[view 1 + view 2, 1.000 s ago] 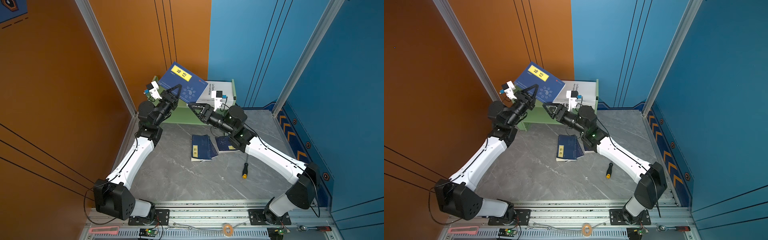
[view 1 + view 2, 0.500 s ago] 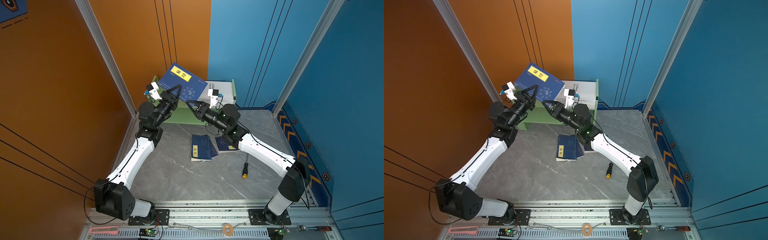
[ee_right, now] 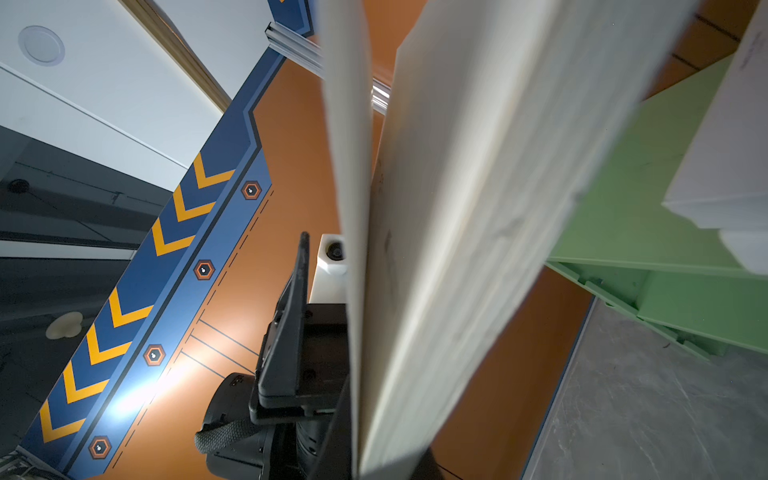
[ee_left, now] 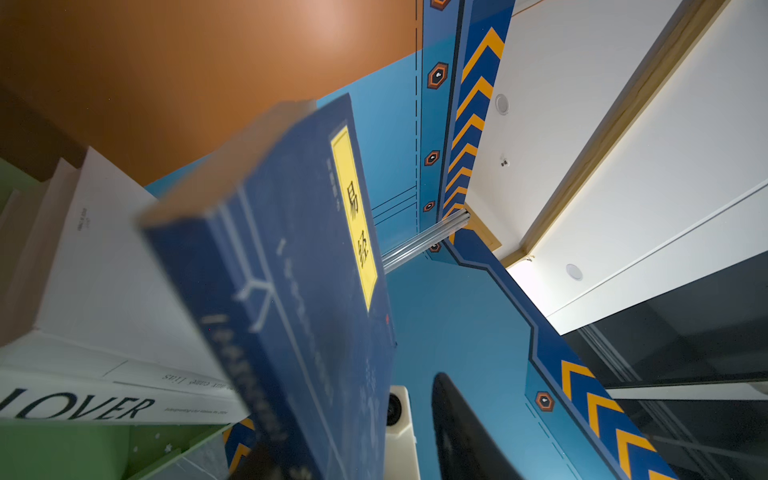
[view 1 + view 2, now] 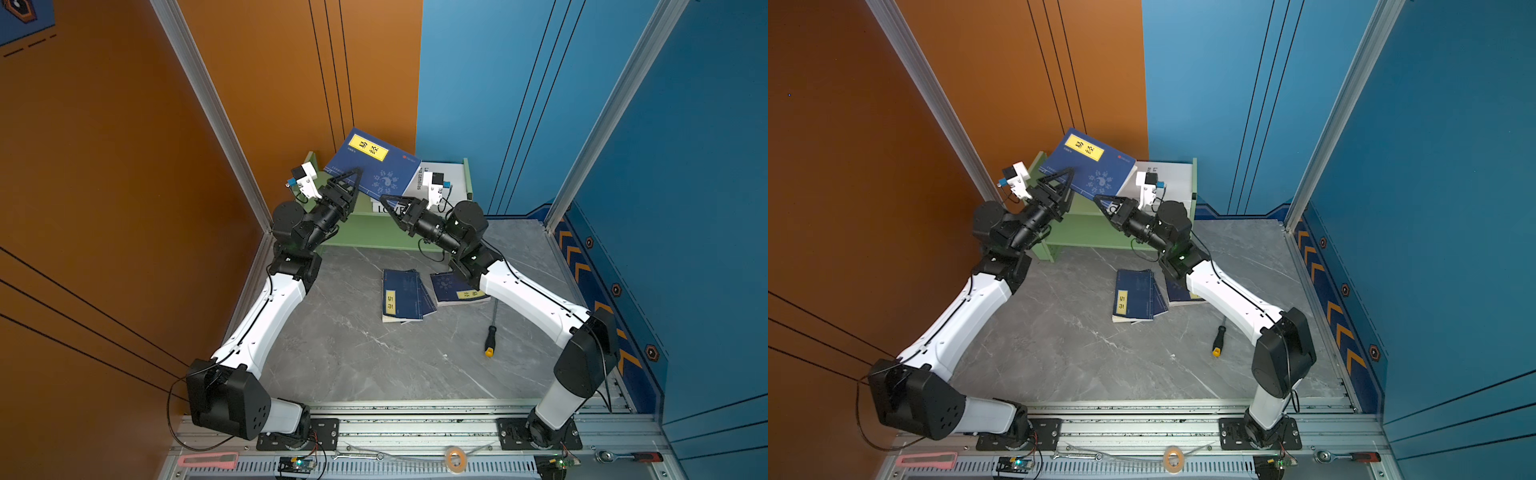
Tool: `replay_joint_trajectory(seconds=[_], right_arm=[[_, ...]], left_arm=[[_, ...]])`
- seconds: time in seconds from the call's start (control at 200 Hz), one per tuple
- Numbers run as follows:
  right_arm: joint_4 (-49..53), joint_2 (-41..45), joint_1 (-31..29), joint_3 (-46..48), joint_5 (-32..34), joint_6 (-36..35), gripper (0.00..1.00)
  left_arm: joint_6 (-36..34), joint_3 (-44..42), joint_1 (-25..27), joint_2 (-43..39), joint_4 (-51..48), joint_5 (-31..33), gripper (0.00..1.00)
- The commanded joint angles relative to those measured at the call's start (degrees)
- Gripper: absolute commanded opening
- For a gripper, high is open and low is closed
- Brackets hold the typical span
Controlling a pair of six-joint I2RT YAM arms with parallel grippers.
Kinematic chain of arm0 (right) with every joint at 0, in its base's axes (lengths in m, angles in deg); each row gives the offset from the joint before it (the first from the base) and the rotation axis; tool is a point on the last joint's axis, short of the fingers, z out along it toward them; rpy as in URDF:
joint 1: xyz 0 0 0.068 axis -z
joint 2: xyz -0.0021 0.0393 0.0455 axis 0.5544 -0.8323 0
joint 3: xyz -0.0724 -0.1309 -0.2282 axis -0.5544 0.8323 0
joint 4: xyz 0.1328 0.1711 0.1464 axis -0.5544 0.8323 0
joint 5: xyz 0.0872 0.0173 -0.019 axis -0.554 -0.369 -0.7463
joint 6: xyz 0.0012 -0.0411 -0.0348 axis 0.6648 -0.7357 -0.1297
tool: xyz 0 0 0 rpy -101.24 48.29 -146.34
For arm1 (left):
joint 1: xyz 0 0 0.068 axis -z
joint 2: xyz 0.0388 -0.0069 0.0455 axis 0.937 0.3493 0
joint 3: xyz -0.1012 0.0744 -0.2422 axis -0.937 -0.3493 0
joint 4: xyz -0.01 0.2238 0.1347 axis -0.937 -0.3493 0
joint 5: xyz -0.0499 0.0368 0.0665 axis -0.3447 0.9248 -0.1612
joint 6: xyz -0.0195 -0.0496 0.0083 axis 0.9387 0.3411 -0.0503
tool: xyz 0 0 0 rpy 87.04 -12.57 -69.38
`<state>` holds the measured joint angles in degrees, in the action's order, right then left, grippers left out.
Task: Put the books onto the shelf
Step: 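Grip the raised blue book with the right gripper beside the left gripper, then lower the blue book onto the white book with both grippers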
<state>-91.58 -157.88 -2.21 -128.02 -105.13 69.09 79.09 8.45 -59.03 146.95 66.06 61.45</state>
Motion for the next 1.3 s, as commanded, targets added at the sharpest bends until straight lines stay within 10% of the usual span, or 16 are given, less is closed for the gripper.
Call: replay_joint_trajectory(seconds=[0.0,0.641,1.087,1.207,1.292], right_arm=[[1.97,3.92,3.03,-0.81,-7.78,0.38,0.06],[13.68,13.60,8.98,2.70,-15.90,-8.00,0.06],[22.38,14.15,10.25,-0.52,-8.78,-13.22,0.06],[26.10,14.17,11.55,-2.08,-3.23,-15.58,0.13],[32.68,15.11,11.99,-3.42,5.16,-19.98,0.55]], left_arm=[[-1.57,3.47,-3.04,0.37,0.45,-9.98,0.55],[-0.19,8.56,-1.98,4.76,0.44,-18.49,0.52],[-8.29,12.00,3.45,5.03,-8.86,-13.85,0.00],[-12.69,15.88,5.34,6.38,-13.99,-8.11,0.00],[-14.23,18.55,6.65,8.13,-15.50,-4.21,0.00]])
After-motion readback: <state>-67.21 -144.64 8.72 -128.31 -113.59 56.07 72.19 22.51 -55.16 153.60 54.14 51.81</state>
